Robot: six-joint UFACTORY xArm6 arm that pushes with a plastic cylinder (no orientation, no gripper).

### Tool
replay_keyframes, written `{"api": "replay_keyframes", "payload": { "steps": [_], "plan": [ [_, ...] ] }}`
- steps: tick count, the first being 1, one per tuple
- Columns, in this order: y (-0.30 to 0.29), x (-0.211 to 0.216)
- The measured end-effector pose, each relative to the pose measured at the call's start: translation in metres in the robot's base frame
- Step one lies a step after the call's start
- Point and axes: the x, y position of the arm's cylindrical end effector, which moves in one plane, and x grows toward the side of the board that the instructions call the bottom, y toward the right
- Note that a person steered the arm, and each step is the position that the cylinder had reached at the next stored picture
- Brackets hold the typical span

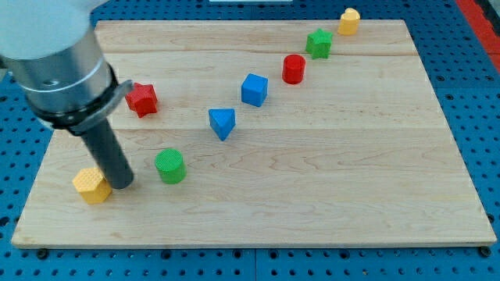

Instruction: Move the red star to the diagonal left bottom of the green circle

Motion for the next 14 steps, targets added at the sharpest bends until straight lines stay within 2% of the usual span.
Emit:
{"api": "replay_keyframes", "payload": {
  "steps": [2,3,4,5,7,8,10,14],
  "plan": [
    [-0.03,-0.013],
    [0.007,-0.072],
    [0.072,-0.097],
    [0.092,-0.106],
    [0.05,-0.16],
    [0.002,-0.164],
    [-0.045,-0.164],
    [-0.047,-0.101]
  ]
}}
